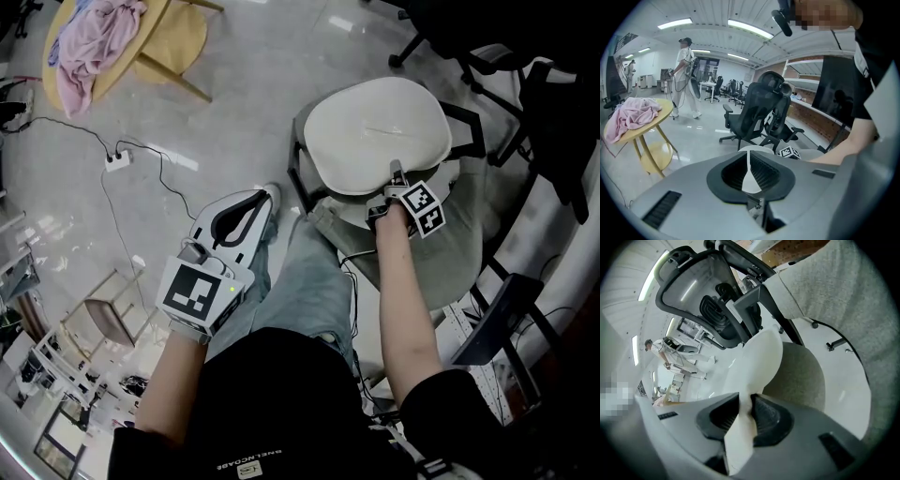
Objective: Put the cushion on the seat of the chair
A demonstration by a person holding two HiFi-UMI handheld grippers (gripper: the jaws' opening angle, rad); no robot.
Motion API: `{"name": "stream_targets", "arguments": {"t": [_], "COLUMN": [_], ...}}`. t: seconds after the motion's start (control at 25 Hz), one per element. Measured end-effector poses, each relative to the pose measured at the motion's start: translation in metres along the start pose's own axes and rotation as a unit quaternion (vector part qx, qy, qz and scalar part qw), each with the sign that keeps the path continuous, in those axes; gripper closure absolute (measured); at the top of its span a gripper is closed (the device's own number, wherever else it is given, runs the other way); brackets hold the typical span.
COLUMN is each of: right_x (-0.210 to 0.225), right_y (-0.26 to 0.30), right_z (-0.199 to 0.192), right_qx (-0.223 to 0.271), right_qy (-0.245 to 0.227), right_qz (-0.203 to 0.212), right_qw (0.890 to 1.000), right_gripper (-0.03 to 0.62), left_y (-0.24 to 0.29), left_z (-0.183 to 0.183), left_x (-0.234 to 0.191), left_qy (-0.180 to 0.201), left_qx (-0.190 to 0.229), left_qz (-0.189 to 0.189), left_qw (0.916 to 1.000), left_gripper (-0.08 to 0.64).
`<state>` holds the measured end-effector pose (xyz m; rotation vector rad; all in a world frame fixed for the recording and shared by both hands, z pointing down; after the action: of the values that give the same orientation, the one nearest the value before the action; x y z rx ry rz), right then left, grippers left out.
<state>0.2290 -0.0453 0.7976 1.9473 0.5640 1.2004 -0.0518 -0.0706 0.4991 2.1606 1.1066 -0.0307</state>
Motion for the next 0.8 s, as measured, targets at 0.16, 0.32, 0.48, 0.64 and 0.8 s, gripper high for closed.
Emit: {"name": "stream_targets", "arguments": {"t": [0.16, 0.32, 0.48, 0.64, 0.8], "right_x": [0.012, 0.029, 0.044, 0.06, 0.069], "right_y": [0.002, 0.001, -0.002, -0.003, -0.001], "right_z": [-0.003, -0.003, -0.004, -0.007, -0.007], "right_qx": [-0.006, -0.008, -0.009, -0.013, -0.017], "right_qy": [0.001, -0.003, 0.002, 0.01, 0.008], "right_qz": [-0.017, -0.041, -0.061, -0.089, -0.104], "right_qw": [1.0, 0.999, 0.998, 0.996, 0.994], "right_gripper": [0.502, 0.495, 0.485, 0.476, 0.463], "left_y": [0.002, 0.006, 0.009, 0.011, 0.013], "left_z": [-0.003, -0.005, -0.005, -0.005, -0.004], "left_x": [0.002, 0.007, 0.011, 0.011, 0.013], "left_qy": [-0.004, -0.006, -0.006, -0.008, -0.007], "left_qx": [0.0, 0.0, -0.001, -0.002, -0.002], "left_qz": [0.0, -0.004, -0.01, -0.01, -0.01], "left_qw": [1.0, 1.0, 0.9999, 0.9999, 0.9999], "left_gripper": [0.546, 0.546, 0.546, 0.546, 0.546]}}
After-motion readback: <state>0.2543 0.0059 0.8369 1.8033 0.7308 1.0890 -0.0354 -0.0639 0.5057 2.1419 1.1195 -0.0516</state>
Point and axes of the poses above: the fingertips, and each gripper's own axes: y forward along the fingers, x to its right, z out of its top, the point moved 1 cm from there along -y, backward along the fingers, and after that the axes turned 5 degrees about -z, right-handed, at the moved point
